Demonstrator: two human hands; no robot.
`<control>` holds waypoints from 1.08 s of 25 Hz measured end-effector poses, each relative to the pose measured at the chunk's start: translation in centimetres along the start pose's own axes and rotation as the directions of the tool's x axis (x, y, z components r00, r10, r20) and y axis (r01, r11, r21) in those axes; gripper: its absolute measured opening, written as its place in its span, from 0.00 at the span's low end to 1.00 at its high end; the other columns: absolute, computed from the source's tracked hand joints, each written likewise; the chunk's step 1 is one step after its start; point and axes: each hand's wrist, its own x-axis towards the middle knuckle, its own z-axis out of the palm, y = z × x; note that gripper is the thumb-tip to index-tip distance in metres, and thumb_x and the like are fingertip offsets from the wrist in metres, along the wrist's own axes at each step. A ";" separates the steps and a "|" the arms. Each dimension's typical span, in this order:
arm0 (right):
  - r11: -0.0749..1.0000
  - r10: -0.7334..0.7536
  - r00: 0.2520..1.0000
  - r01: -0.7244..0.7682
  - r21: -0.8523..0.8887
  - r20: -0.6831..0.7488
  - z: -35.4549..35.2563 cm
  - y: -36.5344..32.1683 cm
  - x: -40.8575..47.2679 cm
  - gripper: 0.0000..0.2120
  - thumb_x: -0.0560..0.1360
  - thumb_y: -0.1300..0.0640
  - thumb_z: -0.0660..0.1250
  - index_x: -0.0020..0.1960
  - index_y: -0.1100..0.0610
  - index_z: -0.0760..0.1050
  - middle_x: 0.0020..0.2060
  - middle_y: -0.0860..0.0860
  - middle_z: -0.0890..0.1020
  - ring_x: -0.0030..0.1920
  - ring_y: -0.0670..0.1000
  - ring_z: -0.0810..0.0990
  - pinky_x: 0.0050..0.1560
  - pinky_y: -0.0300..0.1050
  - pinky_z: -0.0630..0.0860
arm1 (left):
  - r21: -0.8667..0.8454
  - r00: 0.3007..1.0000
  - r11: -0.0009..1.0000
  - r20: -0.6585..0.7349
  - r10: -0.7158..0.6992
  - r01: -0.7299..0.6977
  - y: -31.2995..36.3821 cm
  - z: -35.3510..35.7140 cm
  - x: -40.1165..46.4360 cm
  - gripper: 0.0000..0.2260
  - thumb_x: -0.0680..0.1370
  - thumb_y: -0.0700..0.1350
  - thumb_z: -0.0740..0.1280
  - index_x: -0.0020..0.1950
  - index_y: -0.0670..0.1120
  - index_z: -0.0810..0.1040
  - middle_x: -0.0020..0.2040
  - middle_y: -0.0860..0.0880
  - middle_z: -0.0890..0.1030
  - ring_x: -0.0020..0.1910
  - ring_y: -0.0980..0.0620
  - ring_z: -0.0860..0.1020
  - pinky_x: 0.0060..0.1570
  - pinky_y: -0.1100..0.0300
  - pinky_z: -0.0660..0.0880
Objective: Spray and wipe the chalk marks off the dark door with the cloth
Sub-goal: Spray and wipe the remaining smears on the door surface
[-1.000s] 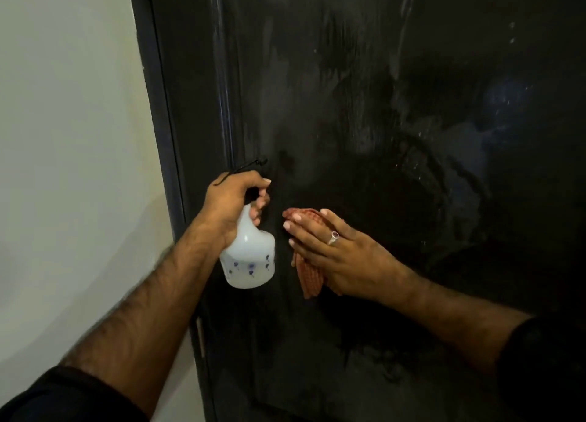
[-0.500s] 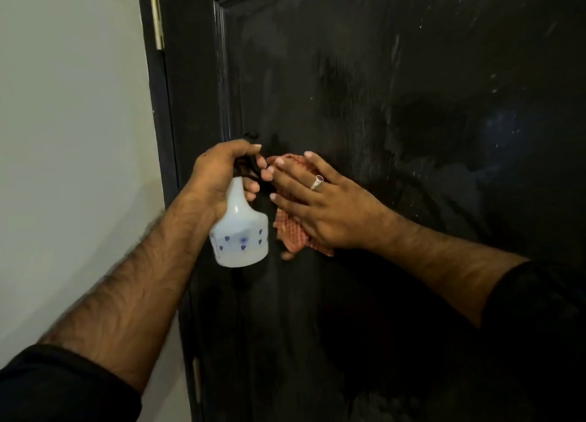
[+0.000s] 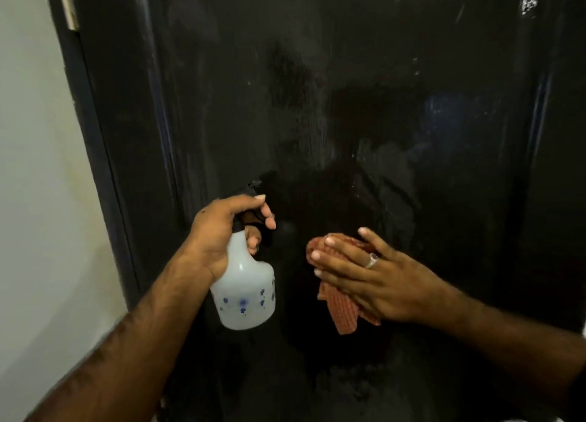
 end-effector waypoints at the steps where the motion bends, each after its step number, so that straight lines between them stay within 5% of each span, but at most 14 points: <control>1: 0.995 0.103 0.993 -0.103 0.005 -0.055 -0.1 1.8 -0.8 0.34 0.86 0.45 0.61 0.87 0.52 0.54 0.87 0.56 0.51 0.86 0.63 0.50 0.81 0.74 0.50 | 0.005 1.000 1.000 0.025 0.006 -0.007 -0.8 0.4 0.1 0.09 0.76 0.48 0.73 0.43 0.41 0.84 0.43 0.37 0.83 0.25 0.48 0.71 0.30 0.57 0.68; 2: 0.956 0.294 0.948 -0.292 0.030 -0.124 -0.6 4.3 -0.6 0.33 0.86 0.45 0.61 0.87 0.51 0.55 0.86 0.57 0.53 0.86 0.64 0.51 0.80 0.75 0.51 | 0.013 0.999 1.000 0.037 0.017 -0.018 -1.3 0.8 0.3 0.10 0.77 0.48 0.73 0.43 0.41 0.84 0.43 0.37 0.83 0.25 0.47 0.71 0.31 0.57 0.67; 4: 0.697 0.715 0.670 -0.705 0.132 -0.200 -2.4 9.8 2.2 0.30 0.87 0.45 0.57 0.87 0.49 0.54 0.86 0.61 0.53 0.85 0.67 0.50 0.79 0.77 0.49 | 0.008 0.999 1.000 0.030 0.030 -0.030 -2.2 1.7 0.7 0.10 0.78 0.47 0.72 0.42 0.41 0.84 0.43 0.37 0.82 0.24 0.48 0.70 0.29 0.58 0.68; 6: 0.505 0.863 0.481 -0.826 0.249 -0.153 -3.9 11.0 6.5 0.30 0.87 0.44 0.55 0.87 0.52 0.56 0.85 0.64 0.54 0.84 0.71 0.50 0.79 0.78 0.47 | -0.036 0.999 0.999 0.020 0.033 -0.032 -2.9 2.3 1.0 0.10 0.79 0.46 0.71 0.40 0.42 0.83 0.41 0.38 0.82 0.23 0.49 0.68 0.26 0.59 0.68; 7: 0.556 0.831 0.535 -0.787 0.268 -0.153 -3.4 9.5 7.6 0.31 0.87 0.43 0.55 0.86 0.54 0.57 0.84 0.65 0.55 0.84 0.72 0.51 0.79 0.78 0.47 | -0.058 1.000 0.998 0.012 0.027 -0.026 -3.4 2.4 0.9 0.10 0.79 0.46 0.70 0.40 0.42 0.83 0.41 0.39 0.82 0.23 0.49 0.68 0.26 0.60 0.67; 9: 0.842 0.525 0.839 -0.487 0.230 -0.144 -1.3 3.0 6.4 0.30 0.88 0.43 0.54 0.86 0.55 0.58 0.85 0.61 0.55 0.84 0.69 0.51 0.79 0.77 0.48 | -0.068 1.000 0.998 0.004 0.013 -0.012 -4.2 2.5 0.7 0.10 0.79 0.45 0.69 0.41 0.41 0.83 0.40 0.39 0.82 0.23 0.49 0.67 0.25 0.60 0.67; 11: 0.963 0.237 0.969 -0.224 0.151 -0.074 0.3 -1.5 1.1 0.29 0.88 0.46 0.56 0.86 0.53 0.57 0.86 0.57 0.55 0.85 0.63 0.52 0.80 0.73 0.54 | -0.046 1.000 0.999 0.021 0.020 -0.019 -5.1 2.2 0.4 0.10 0.79 0.45 0.69 0.41 0.41 0.83 0.40 0.39 0.82 0.23 0.49 0.67 0.25 0.60 0.67; 14: 0.860 0.503 0.854 -0.481 0.168 -0.134 1.1 0.3 -2.6 0.30 0.86 0.46 0.63 0.85 0.50 0.61 0.85 0.57 0.59 0.85 0.63 0.55 0.79 0.74 0.57 | -0.020 0.998 0.999 0.045 0.031 -0.031 -6.2 1.5 0.1 0.10 0.80 0.45 0.69 0.43 0.40 0.83 0.42 0.37 0.82 0.24 0.48 0.68 0.26 0.59 0.69; 17: 0.420 0.901 0.429 -0.832 0.363 -0.061 -0.7 2.2 2.3 0.31 0.86 0.45 0.61 0.86 0.51 0.60 0.85 0.61 0.52 0.85 0.68 0.49 0.82 0.72 0.46 | -0.030 0.999 0.999 0.050 0.020 -0.019 -6.9 1.7 0.6 0.10 0.80 0.44 0.69 0.43 0.40 0.84 0.42 0.38 0.82 0.24 0.49 0.68 0.26 0.59 0.69; 18: 0.437 0.884 0.467 -0.809 0.393 -0.020 -0.9 0.7 3.8 0.31 0.86 0.45 0.61 0.86 0.53 0.59 0.85 0.62 0.50 0.85 0.69 0.47 0.82 0.72 0.44 | -0.030 0.999 1.000 0.048 0.010 -0.009 -7.1 1.7 0.7 0.10 0.80 0.44 0.69 0.43 0.40 0.84 0.42 0.38 0.83 0.24 0.49 0.68 0.26 0.59 0.69; 21: 0.847 0.453 0.891 -0.423 0.321 -0.021 0.9 -6.0 3.1 0.32 0.86 0.44 0.61 0.86 0.53 0.58 0.86 0.59 0.53 0.85 0.66 0.49 0.82 0.72 0.51 | -0.019 1.000 1.000 -0.003 -0.011 0.011 -7.5 0.3 0.1 0.09 0.80 0.44 0.69 0.44 0.41 0.84 0.42 0.39 0.83 0.25 0.50 0.69 0.26 0.59 0.69; 22: 0.887 0.389 0.921 -0.363 0.283 -0.036 1.3 -5.9 2.8 0.31 0.86 0.45 0.61 0.86 0.52 0.58 0.86 0.58 0.54 0.85 0.65 0.50 0.81 0.72 0.53 | -0.022 0.999 1.000 -0.046 -0.010 0.009 -7.5 -1.1 -0.2 0.09 0.80 0.44 0.70 0.44 0.41 0.84 0.42 0.40 0.83 0.25 0.50 0.69 0.26 0.59 0.69; 26: 0.612 0.761 0.645 -0.673 0.415 -0.077 -1.1 -3.6 13.1 0.30 0.86 0.51 0.60 0.86 0.55 0.58 0.85 0.61 0.54 0.85 0.68 0.49 0.81 0.73 0.49 | 0.023 0.964 1.000 -0.265 0.017 -0.011 -8.7 -8.2 -1.6 0.08 0.79 0.43 0.70 0.43 0.40 0.84 0.40 0.41 0.84 0.25 0.51 0.70 0.26 0.60 0.68; 27: 0.631 0.730 0.680 -0.632 0.450 -0.069 -1.4 -4.4 15.9 0.30 0.86 0.53 0.60 0.86 0.56 0.57 0.85 0.61 0.53 0.85 0.69 0.48 0.81 0.73 0.48 | 0.046 0.949 0.999 -0.314 0.023 -0.008 -9.4 -9.8 -2.2 0.08 0.79 0.42 0.69 0.42 0.40 0.84 0.38 0.42 0.84 0.25 0.51 0.70 0.26 0.60 0.68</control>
